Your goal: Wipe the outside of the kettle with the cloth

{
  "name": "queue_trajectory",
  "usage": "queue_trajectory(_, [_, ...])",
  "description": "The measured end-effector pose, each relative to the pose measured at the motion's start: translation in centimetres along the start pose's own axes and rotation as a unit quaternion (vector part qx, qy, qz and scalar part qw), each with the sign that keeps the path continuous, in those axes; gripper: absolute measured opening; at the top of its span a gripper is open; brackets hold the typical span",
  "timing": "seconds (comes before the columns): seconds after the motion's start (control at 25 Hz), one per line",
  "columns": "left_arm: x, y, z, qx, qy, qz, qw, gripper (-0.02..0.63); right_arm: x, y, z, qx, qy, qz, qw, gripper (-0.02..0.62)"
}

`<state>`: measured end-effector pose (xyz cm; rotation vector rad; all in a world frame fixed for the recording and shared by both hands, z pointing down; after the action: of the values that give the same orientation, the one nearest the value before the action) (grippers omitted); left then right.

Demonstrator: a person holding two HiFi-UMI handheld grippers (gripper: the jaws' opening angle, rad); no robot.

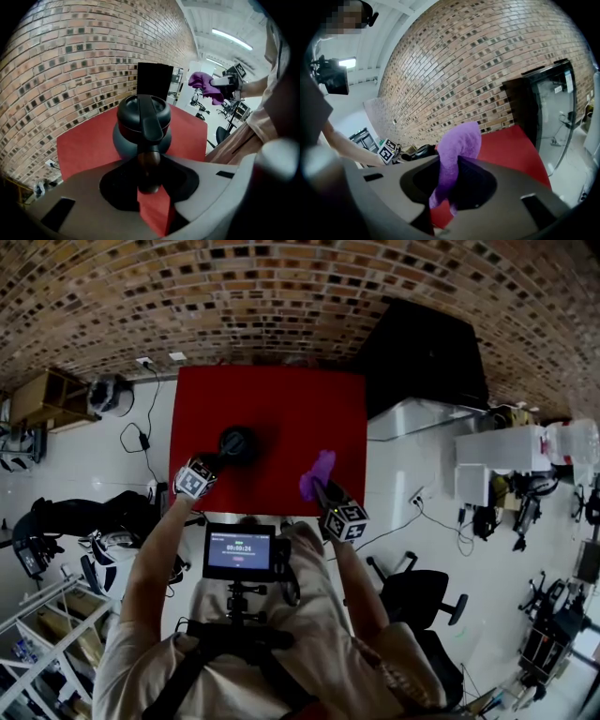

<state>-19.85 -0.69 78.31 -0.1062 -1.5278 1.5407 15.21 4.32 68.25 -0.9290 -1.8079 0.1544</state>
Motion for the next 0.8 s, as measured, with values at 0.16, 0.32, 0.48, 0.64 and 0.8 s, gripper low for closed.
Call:
queue_trajectory(0.16, [-2.2, 0.3, -0.5, 0.03, 0.08, -0.067, 0.9941, 0.097, 0.0, -0.4, 0.1, -0.002, -0.009, -0.002, 1.0, 0.1])
queue_trajectory(0.32, [-3.8, 0.6, -0.6, 0.07, 0.157, -0.115, 0.9783, 0.097, 0.0, -0.4, 0.3, -0.003, -0.018, -0.002, 1.0, 0.1])
queue_trajectory(0.48, [-4.3, -0.2, -2.2, 0.134, 0.207, -0.15, 0.9575, 0.097, 0.5, -0.4, 0.3, -0.002, -0.024, 0.002, 1.0, 0.1])
queue_trajectory(0.64, [-4.7, -1.5, -3.4, 0.208, 0.318, -0.206, 0.9016, 0.097, 1.0, -0.3, 0.3, 0.001, -0.026, 0.005, 1.0, 0.1])
queue_trajectory(0.8, [-3.7, -3.8, -3.4, 0.229, 0.39, -0.228, 0.8622, 0.097, 1.2, 0.0, 0.2, 0.008, -0.018, 0.007, 1.0, 0.1])
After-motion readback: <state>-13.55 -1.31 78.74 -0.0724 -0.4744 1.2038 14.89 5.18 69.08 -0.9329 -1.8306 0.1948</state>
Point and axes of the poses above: the fingertips, and each gripper's own axes: y backward along the fingers, z to its left, x out of its underside, the point moved 5 cm from there along y, backward along the fingers, and after that the axes turned 5 degrees about x, right-handed, at the moved point
